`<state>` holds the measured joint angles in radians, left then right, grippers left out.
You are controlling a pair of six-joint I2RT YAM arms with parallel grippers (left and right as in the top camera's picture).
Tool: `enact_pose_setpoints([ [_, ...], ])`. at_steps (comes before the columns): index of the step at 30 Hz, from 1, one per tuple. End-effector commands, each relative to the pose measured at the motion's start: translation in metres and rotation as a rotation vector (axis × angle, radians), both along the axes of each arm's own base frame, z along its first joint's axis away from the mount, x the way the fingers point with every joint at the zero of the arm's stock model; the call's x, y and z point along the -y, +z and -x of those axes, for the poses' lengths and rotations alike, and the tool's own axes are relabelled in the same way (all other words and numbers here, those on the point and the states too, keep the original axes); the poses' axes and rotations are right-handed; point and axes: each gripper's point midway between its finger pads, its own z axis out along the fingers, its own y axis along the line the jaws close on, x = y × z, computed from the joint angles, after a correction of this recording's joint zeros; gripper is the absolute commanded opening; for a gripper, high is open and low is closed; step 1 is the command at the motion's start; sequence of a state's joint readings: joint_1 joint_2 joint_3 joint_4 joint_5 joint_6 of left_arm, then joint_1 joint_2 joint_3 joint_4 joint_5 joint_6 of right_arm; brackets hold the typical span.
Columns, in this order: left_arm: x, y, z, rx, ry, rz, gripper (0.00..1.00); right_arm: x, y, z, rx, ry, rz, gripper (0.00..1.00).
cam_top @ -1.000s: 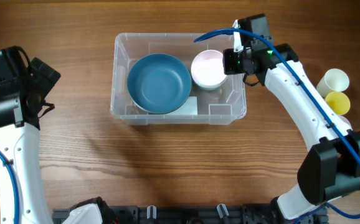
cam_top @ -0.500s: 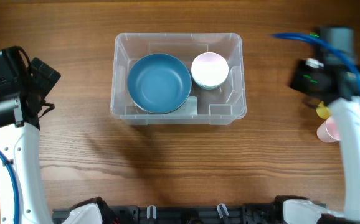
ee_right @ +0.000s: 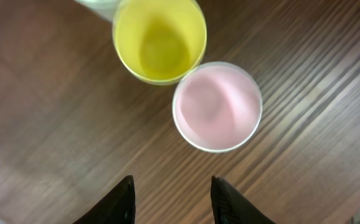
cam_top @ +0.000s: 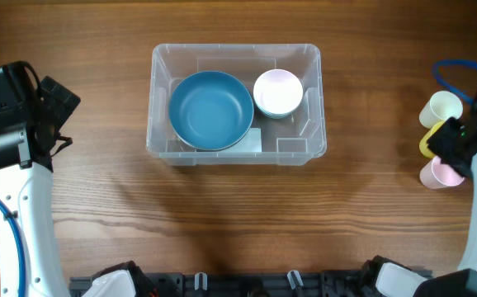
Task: Pack container
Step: 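Move the right gripper to the pink cup and grasp it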
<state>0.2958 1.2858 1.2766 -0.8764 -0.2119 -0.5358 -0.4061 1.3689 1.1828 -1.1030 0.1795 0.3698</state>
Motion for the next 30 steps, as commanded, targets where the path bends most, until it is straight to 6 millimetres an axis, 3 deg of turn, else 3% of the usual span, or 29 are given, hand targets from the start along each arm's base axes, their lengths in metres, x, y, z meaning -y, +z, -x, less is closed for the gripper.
enact_pose_setpoints([
  [1,-0.001,0.002,-0.001,0.003,-0.002,0.0,1.0,-0.003,-0.021,0.005,-0.019,-0.002,-0.021,0.39],
  [4,-0.001,0.002,-0.001,0.004,-0.002,0.0,1.0,0.001,-0.027,0.007,-0.026,-0.009,-0.003,0.38],
  [7,-0.001,0.002,-0.001,0.004,-0.002,0.0,1.0,0.018,-0.025,0.014,-0.06,-0.036,0.098,0.36],
  [14,-0.001,0.002,-0.001,0.004,-0.002,0.0,1.0,0.016,-0.033,0.002,-0.053,0.116,0.109,0.34],
  [19,-0.001,0.002,-0.001,0.003,-0.002,0.0,1.0,0.014,-0.045,-0.001,-0.085,0.222,0.11,0.49],
  [25,-0.001,0.002,-0.001,0.004,-0.002,0.0,1.0,0.012,-0.065,0.005,-0.154,0.195,0.061,0.59],
  [30,-0.001,0.002,-0.001,0.004,-0.002,0.0,1.0,0.013,-0.08,0.007,-0.186,0.121,0.026,0.58],
])
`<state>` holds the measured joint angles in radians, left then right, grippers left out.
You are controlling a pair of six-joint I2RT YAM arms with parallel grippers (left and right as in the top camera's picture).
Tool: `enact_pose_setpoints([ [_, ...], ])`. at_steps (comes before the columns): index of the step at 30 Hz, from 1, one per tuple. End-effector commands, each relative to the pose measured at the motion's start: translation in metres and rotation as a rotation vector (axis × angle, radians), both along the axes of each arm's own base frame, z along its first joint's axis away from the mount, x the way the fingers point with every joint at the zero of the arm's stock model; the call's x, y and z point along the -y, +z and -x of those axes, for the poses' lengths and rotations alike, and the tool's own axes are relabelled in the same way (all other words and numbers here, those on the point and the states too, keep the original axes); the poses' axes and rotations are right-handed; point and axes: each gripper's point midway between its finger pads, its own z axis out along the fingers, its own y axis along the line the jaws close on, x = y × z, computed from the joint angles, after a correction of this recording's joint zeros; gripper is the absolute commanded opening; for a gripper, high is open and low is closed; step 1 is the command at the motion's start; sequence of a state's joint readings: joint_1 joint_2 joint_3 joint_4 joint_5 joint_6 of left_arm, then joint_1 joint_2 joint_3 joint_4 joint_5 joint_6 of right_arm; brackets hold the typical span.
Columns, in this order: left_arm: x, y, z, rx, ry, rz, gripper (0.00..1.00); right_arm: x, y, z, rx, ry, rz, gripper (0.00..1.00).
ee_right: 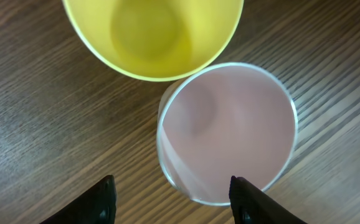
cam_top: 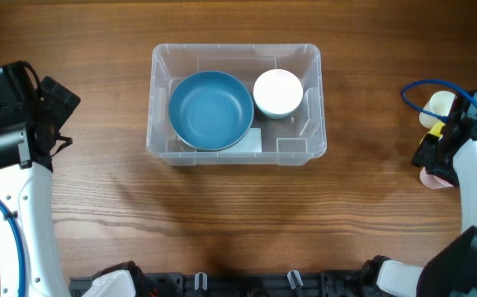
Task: Pack container
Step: 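Move the right gripper to the pink cup and grasp it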
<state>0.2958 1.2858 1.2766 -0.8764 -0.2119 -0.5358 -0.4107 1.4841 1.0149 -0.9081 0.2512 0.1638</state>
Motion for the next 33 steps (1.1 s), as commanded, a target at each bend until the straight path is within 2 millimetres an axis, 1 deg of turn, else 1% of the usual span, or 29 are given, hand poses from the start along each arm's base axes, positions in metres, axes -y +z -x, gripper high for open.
enact_pose_setpoints([
  [1,-0.001,0.002,-0.001,0.004,-0.002,0.0,1.0,0.001,-0.014,0.004,-0.022,-0.055,-0.023,0.57],
  [6,-0.001,0.002,-0.001,0.004,-0.002,0.0,1.0,0.0,-0.036,0.009,-0.022,-0.057,-0.015,0.57],
  [7,-0.001,0.002,-0.001,0.004,-0.002,0.0,1.0,-0.001,-0.039,0.007,-0.008,-0.056,-0.019,0.57],
  [9,-0.001,0.002,-0.001,0.004,-0.002,0.0,1.0,-0.001,-0.039,0.004,0.005,-0.053,-0.021,0.46],
  [14,-0.001,0.002,-0.001,0.004,-0.002,0.0,1.0,-0.001,-0.037,0.004,0.005,-0.054,-0.021,0.08],
  [15,-0.001,0.002,-0.001,0.004,-0.002,0.0,1.0,-0.001,-0.036,0.004,0.006,-0.055,-0.022,0.04],
  [16,-0.001,0.002,-0.001,0.003,-0.002,0.0,1.0,-0.001,-0.033,0.003,0.007,-0.054,-0.024,0.04],
  [19,-0.001,0.002,-0.001,0.004,-0.002,0.0,1.0,-0.002,-0.018,0.0,0.032,-0.09,-0.034,0.04],
  [23,-0.001,0.002,-0.001,0.004,-0.002,0.0,1.0,-0.019,0.006,-0.016,0.115,-0.058,-0.132,0.04],
  [25,-0.001,0.002,-0.001,0.004,-0.002,0.0,1.0,-0.032,0.02,-0.025,0.186,-0.033,-0.197,0.04],
  [27,-0.001,0.002,-0.001,0.004,-0.002,0.0,1.0,-0.046,0.038,-0.039,0.275,0.019,-0.257,0.04],
  [29,-0.001,0.002,-0.001,0.004,-0.002,0.0,1.0,-0.066,0.067,-0.057,0.386,0.112,-0.3,0.04],
  [31,-0.001,0.002,-0.001,0.004,-0.002,0.0,1.0,-0.08,0.089,-0.067,0.438,0.209,-0.301,0.04],
  [33,-0.001,0.002,-0.001,0.004,-0.002,0.0,1.0,-0.103,0.117,-0.079,0.484,0.348,-0.276,0.04],
])
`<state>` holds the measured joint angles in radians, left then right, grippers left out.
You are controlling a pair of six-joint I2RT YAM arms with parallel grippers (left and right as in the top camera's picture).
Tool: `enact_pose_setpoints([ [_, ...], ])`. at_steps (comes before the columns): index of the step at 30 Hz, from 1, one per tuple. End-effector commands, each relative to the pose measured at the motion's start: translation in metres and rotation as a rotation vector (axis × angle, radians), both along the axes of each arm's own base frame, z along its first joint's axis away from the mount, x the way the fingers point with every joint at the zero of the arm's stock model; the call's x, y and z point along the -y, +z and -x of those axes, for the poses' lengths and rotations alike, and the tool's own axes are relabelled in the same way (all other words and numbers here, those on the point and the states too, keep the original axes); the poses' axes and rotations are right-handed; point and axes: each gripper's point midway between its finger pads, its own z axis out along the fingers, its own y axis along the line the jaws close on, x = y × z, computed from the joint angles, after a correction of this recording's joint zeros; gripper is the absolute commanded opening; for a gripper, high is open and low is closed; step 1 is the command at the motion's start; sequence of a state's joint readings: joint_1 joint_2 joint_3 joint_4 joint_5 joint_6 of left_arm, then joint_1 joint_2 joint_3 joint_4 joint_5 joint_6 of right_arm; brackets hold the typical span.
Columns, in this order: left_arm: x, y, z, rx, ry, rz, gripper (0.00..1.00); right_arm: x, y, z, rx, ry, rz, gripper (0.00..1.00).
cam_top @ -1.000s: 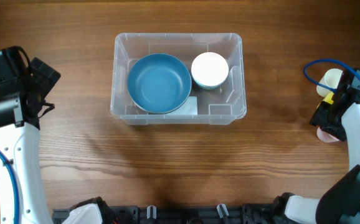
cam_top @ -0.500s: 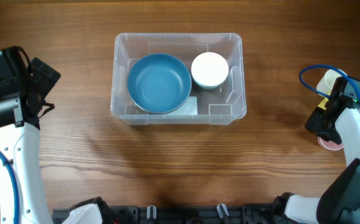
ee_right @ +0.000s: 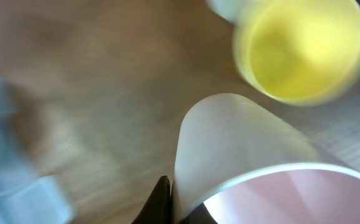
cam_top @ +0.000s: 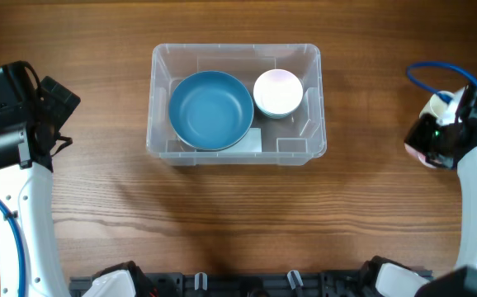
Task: Pack container
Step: 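Move the right gripper to the pink cup and grasp it, then carry the pink cup into the container's front right and release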
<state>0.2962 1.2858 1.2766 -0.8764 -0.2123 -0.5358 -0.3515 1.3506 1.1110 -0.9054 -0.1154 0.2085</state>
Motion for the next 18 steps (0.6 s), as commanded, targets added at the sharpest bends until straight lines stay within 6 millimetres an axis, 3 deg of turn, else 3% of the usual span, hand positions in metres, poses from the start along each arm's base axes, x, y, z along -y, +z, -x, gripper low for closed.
enact_pose_setpoints([
  [1,-0.001,0.002,-0.001,0.004,-0.003,0.0,1.0,-0.057,0.066,-0.029,0.194,0.287,0.027,0.04],
  [5,-0.001,0.002,-0.001,0.004,-0.003,0.0,1.0,-0.143,0.12,-0.043,0.33,0.608,0.165,0.04],
  [7,-0.001,0.002,-0.001,0.004,-0.003,0.0,1.0,-0.173,0.134,-0.045,0.384,0.694,0.225,0.04],
  [9,-0.001,0.002,-0.001,0.004,-0.003,0.0,1.0,-0.216,0.143,-0.045,0.447,0.81,0.341,0.04],
  [13,-0.001,0.002,-0.001,0.004,-0.003,0.0,1.0,-0.266,0.121,-0.036,0.401,0.98,0.52,0.04],
  [18,-0.001,0.002,-0.001,0.004,-0.003,0.0,1.0,-0.287,0.068,-0.034,0.233,1.058,0.607,0.04],
])
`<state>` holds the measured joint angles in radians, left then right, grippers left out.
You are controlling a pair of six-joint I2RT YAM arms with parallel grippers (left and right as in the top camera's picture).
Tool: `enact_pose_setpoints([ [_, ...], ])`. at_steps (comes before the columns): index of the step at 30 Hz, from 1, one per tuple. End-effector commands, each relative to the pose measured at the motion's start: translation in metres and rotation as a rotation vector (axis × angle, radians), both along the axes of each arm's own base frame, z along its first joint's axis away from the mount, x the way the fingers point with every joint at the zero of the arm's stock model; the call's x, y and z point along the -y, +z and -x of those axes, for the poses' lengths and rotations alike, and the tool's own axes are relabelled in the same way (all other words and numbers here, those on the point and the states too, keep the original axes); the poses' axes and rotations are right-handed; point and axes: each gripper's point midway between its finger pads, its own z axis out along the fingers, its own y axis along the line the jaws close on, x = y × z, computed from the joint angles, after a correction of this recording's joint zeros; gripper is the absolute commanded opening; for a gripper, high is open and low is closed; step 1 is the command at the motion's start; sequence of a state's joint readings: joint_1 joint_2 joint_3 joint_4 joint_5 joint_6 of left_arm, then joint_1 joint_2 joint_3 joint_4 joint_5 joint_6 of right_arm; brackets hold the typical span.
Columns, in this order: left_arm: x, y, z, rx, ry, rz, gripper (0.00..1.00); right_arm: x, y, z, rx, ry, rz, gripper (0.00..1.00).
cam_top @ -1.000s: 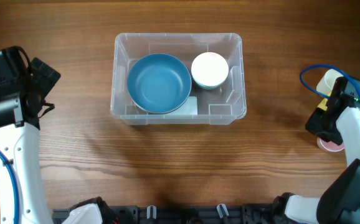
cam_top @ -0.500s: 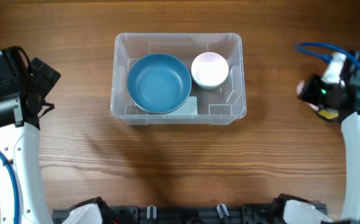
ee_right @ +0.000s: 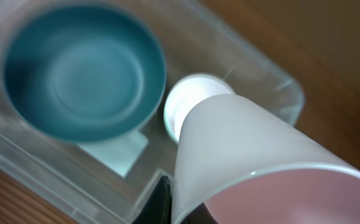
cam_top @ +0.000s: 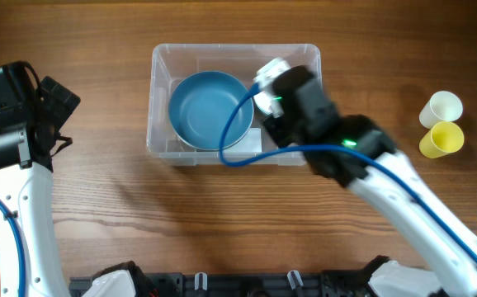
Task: Pack container
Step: 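Carry the pink cup into the container's front right and release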
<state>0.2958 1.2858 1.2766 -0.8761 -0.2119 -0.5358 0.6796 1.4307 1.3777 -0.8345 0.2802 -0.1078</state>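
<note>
A pink cup (ee_right: 255, 149) fills the right wrist view, with my right gripper (ee_right: 230, 214) shut on it; one dark finger (ee_right: 161, 198) shows against its side. The cup hangs tilted over the clear plastic container (cam_top: 234, 48), above its right half. Inside the container lie a blue bowl (cam_top: 211, 110) on the left and a small white bowl (ee_right: 189, 102) on the right. In the overhead view the right arm (cam_top: 321, 124) covers the cup and most of the white bowl. My left gripper (cam_top: 57, 103) sits at the far left edge, away from everything.
A yellow cup (cam_top: 441, 139) and a cream cup (cam_top: 446, 107) stand upright at the table's right side. The container wall (ee_right: 273, 87) rises just behind the white bowl. Bare wood lies in front of the container.
My right gripper has moved from the right side of the table to over the container's right half, still holding the pink cup. The yellow and cream cups stayed where they were.
My right gripper stood open above the yellow and pink cups, then lower with its fingers on either side of the pink cup. Then it was shut on the cup and lifted beside the yellow one. Now the cup hangs over the container. The left arm never moved.
</note>
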Motion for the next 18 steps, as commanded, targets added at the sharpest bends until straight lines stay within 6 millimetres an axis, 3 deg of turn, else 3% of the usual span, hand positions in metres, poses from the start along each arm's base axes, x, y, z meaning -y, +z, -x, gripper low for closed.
enact_pose_setpoints([
  [1,-0.001,0.002,-0.001,0.003,-0.002,0.0,1.0,0.004,-0.035,-0.008,-0.052,-0.045,0.147,0.04],
  [3,-0.001,0.002,-0.001,0.003,-0.002,0.0,1.0,-0.002,-0.054,-0.003,-0.135,-0.053,0.114,0.04],
  [11,-0.001,0.002,-0.001,0.003,-0.002,0.0,1.0,-0.032,-0.07,0.019,-0.302,-0.007,-0.056,0.04],
  [18,-0.001,0.002,-0.001,0.003,-0.002,0.0,1.0,-0.023,-0.09,0.017,-0.376,-0.119,-0.065,0.05],
])
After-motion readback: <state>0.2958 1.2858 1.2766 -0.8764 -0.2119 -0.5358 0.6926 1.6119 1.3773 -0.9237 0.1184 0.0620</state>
